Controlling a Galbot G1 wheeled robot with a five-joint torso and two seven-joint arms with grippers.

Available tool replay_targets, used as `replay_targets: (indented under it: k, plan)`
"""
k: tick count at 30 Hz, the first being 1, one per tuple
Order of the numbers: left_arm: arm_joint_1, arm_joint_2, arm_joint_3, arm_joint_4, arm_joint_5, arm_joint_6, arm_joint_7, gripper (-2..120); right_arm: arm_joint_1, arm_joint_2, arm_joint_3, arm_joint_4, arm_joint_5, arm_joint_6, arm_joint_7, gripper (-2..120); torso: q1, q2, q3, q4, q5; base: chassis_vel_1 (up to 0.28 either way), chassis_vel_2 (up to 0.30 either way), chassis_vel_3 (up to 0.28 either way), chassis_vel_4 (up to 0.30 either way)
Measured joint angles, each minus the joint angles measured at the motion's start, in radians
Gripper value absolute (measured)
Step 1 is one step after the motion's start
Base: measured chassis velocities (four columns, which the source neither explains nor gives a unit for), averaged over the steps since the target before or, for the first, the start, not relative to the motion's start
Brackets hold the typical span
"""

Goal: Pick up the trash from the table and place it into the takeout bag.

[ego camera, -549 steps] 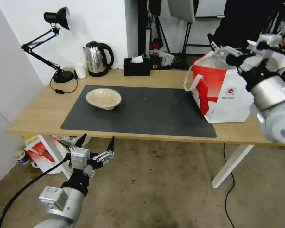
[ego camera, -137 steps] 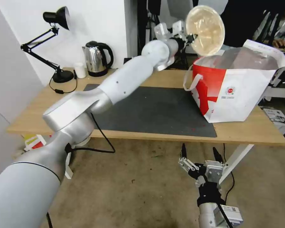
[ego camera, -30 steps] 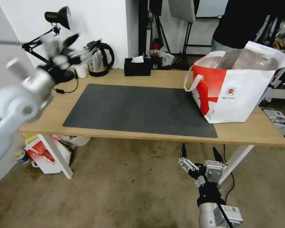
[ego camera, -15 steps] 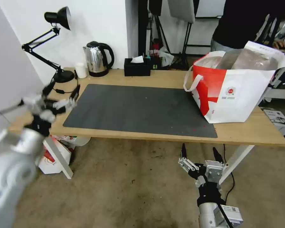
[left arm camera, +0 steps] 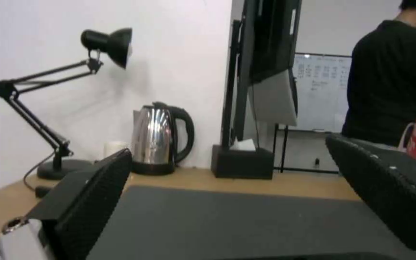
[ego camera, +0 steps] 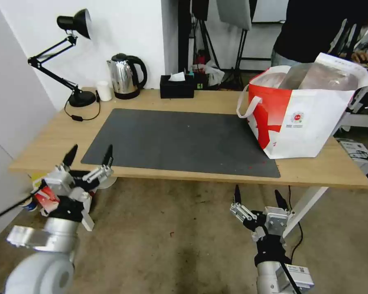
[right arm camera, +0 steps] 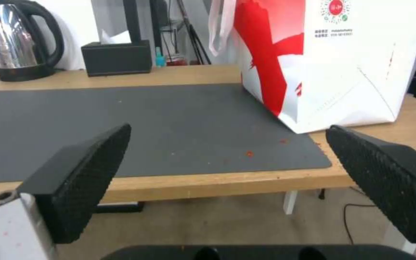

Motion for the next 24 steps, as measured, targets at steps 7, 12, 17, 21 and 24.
replay_targets:
  k: [7, 12, 17, 21, 24]
  plan:
    - [0.077, -0.083, 0.091, 0.054, 0.141, -0.137, 0.008, 100, 0.000, 0.000, 0.000, 0.000, 0.000, 0.000, 0.000, 100, 0.000, 0.000, 0.000, 0.0000, 0.0000, 0.000, 0.000, 0.000, 0.000]
    - [0.086, -0.131, 0.127, 0.090, 0.191, -0.190, 0.002, 100, 0.000, 0.000, 0.000, 0.000, 0.000, 0.000, 0.000, 100, 0.000, 0.000, 0.000, -0.0001, -0.0001, 0.000, 0.000, 0.000, 0.000]
    - [0.109, -0.176, 0.160, 0.141, 0.263, -0.252, 0.000, 100, 0.000, 0.000, 0.000, 0.000, 0.000, 0.000, 0.000, 100, 0.000, 0.000, 0.000, 0.0000, -0.0001, 0.000, 0.000, 0.000, 0.000]
    - [0.115, -0.189, 0.170, 0.171, 0.284, -0.276, 0.001, 100, 0.000, 0.000, 0.000, 0.000, 0.000, 0.000, 0.000, 100, 0.000, 0.000, 0.000, 0.0000, -0.0002, 0.000, 0.000, 0.000, 0.000]
    - [0.116, -0.194, 0.173, 0.184, 0.291, -0.287, 0.006, 100, 0.000, 0.000, 0.000, 0.000, 0.000, 0.000, 0.000, 100, 0.000, 0.000, 0.000, -0.0001, -0.0002, 0.000, 0.000, 0.000, 0.000]
